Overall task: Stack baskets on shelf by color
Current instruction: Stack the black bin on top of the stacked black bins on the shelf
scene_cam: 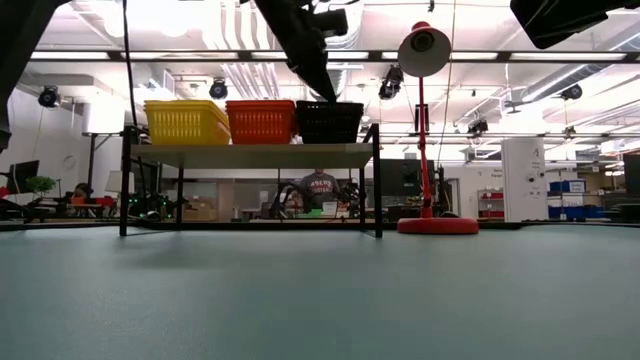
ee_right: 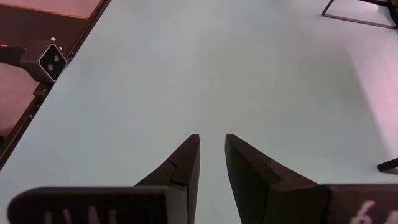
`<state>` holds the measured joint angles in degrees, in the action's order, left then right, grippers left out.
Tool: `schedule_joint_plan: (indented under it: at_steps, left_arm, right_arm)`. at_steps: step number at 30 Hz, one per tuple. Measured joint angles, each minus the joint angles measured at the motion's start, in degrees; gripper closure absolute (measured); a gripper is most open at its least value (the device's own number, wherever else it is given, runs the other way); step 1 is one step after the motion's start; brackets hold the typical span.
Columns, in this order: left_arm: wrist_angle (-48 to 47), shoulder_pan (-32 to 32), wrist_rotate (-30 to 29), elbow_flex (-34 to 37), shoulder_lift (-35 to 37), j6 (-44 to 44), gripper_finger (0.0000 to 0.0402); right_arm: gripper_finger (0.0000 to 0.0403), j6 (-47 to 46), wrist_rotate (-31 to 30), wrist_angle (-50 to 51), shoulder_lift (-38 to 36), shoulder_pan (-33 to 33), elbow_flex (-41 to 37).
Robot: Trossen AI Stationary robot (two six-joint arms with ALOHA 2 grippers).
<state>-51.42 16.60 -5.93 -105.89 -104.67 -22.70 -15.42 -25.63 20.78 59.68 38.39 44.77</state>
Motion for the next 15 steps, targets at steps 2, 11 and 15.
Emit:
schedule_joint_plan:
  at_steps: [2, 11, 15]
  left_arm:
    - [-0.02, -0.31, 0.02, 0.0, 0.51, 0.0, 0.032]
    - [0.02, -4.59, 3.96, 1.01, 4.1, 4.41, 0.032]
    - [0.16, -7.68, -4.99, 2.83, 5.08, 4.25, 0.032]
  right_arm:
    - [0.0335, 0.0, 0.0, 0.01, 0.0, 0.0, 0.0]
    - [0.0335, 0.67, 0.0, 0.04, -0.02, 0.0, -0.04]
    - [0.0335, 1.01, 0.03, -0.04, 0.0, 0.0, -0.04]
